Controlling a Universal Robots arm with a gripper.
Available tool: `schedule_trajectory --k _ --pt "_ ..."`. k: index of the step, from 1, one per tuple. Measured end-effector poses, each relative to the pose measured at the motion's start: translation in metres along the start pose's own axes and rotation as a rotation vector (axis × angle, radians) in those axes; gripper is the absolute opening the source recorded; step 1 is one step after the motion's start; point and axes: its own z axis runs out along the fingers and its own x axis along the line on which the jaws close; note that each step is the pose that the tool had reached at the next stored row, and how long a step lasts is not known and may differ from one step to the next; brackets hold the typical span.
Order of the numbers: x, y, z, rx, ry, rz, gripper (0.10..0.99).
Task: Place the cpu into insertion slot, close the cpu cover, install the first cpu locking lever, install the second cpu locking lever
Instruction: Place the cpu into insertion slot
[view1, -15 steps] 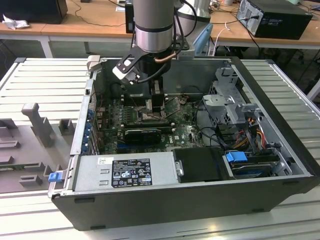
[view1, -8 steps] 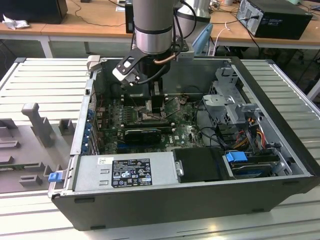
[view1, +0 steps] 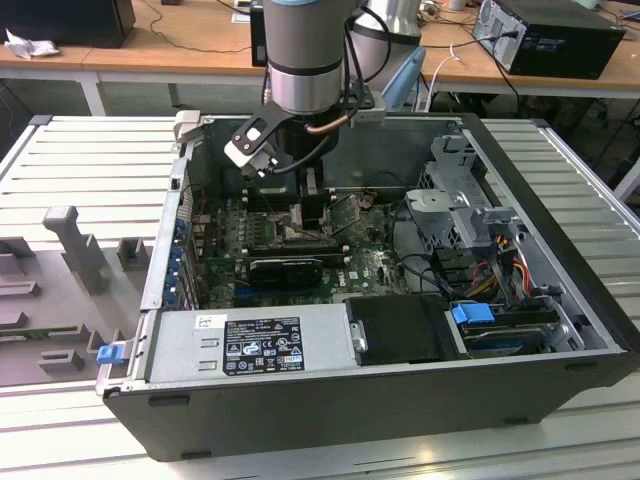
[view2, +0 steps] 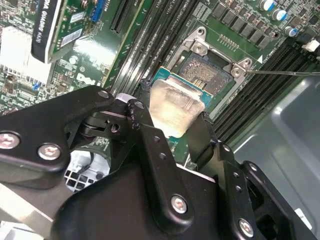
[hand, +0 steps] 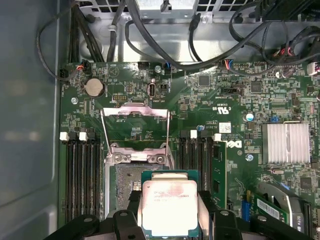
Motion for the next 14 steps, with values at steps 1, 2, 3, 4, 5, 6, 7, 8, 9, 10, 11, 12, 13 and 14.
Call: schedule_trajectory --k 1,2,3,4,5,6,7,8,9,10,11,12,13,14 --pt "0.0009 0.0 0.0007 0.0 -0.0001 0.0 0.529" --pt "0.0033 -0.0001 0.002 0.0 0.0001 0.0 0.529" --pt "0.0054 -0.0003 0.003 0.0 0.0002 0.0 0.529" --pt "0.0069 -0.0004 0.0043 0.0 0.0003 0.0 0.529" --pt "0.0082 -0.0005 0.0053 0.0 0.0003 0.0 0.529" --pt "0.0091 -0.0005 0.0059 0.0 0.0002 0.0 0.529" --pt "0.0099 -0.0006 0.0069 0.0 0.0004 0.0 0.529" --pt "0.0103 -0.0007 0.0075 0.0 0.0007 0.0 0.529" --pt "0.0107 -0.0007 0.0085 0.0 0.0017 0.0 0.529" --pt "0.0111 -0.0008 0.0091 0.0 0.0023 0.0 0.529" --pt "0.0114 -0.0008 0.0098 0.0 0.0033 0.0 0.529" --pt "0.0116 -0.0009 0.0109 0.0 0.0058 0.0 0.529" --pt "0.012 -0.0011 0.0126 0.0 0.0084 0.001 0.529" --pt "0.0122 -0.0013 0.0137 0.0 0.009 0.001 0.529"
